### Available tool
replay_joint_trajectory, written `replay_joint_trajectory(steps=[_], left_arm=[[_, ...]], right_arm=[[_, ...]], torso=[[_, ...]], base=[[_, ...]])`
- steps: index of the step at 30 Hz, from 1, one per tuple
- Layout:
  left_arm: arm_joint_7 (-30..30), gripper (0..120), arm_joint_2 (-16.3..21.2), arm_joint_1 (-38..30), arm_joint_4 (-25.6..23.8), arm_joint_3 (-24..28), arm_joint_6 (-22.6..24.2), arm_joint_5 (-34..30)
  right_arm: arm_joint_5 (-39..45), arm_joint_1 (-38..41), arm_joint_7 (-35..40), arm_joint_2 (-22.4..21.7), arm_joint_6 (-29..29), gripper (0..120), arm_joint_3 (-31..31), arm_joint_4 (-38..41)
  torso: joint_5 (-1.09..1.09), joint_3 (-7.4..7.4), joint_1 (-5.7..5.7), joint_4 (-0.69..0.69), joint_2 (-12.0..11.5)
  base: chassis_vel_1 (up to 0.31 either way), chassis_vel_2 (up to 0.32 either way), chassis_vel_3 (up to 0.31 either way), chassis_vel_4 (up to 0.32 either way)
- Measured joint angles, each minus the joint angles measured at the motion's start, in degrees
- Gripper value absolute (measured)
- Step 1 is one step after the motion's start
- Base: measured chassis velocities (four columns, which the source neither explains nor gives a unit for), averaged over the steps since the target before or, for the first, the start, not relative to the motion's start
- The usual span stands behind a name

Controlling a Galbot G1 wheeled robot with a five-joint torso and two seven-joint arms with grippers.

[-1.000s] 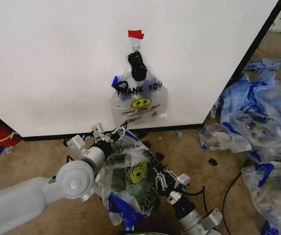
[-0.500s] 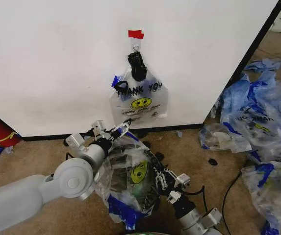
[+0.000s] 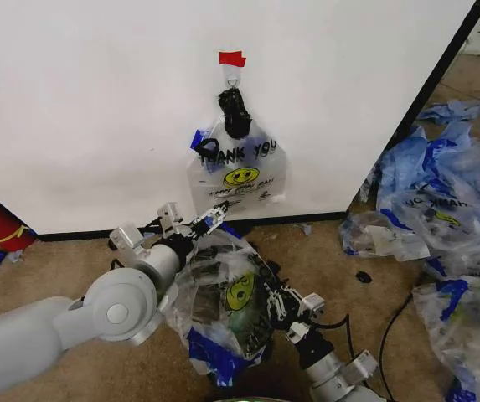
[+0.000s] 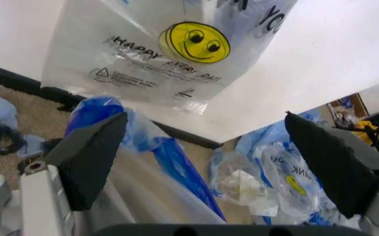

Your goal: Pick up the garbage bag from the wall and place it over the trash bin.

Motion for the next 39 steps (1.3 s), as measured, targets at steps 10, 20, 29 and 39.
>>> replay_joint_trajectory(steps=[10, 20, 29, 39], left_arm=[[0.1, 94, 2.08, -0.21, -1.42, -0.55, 0.08, 1.91], [1.14, 94, 6.6, 3.12, -1.87, -1.01, 1.31, 12.07], [-4.56, 94, 9.22, 5.7, -6.26, 0.11, 5.12, 16.55], [-7.07, 94, 9.35, 7.26, -10.68, 1.4, 6.31, 14.26]], right_arm=[[0.18, -0.11, 0.17, 0.42, 0.18, 1, 0.87, 0.01], [3.23, 0.41, 1.18, 2.34, 1.32, 1, 5.88, -0.8], [6.53, -2.79, 1.77, 5.88, 0.86, 1, 18.08, -3.02], [8.97, -1.14, 1.71, 7.03, 0.04, 1, 24.29, -4.31]], torso=[[0.0, 0.0, 0.0, -0.01, 0.0], [0.0, 0.0, 0.0, 0.0, 0.0], [0.0, 0.0, 0.0, -0.01, 0.0], [0.0, 0.0, 0.0, 0.0, 0.0]], base=[[0.0, 0.0, 0.0, 0.0], [0.0, 0.0, 0.0, 0.0], [0.0, 0.0, 0.0, 0.0], [0.0, 0.0, 0.0, 0.0]])
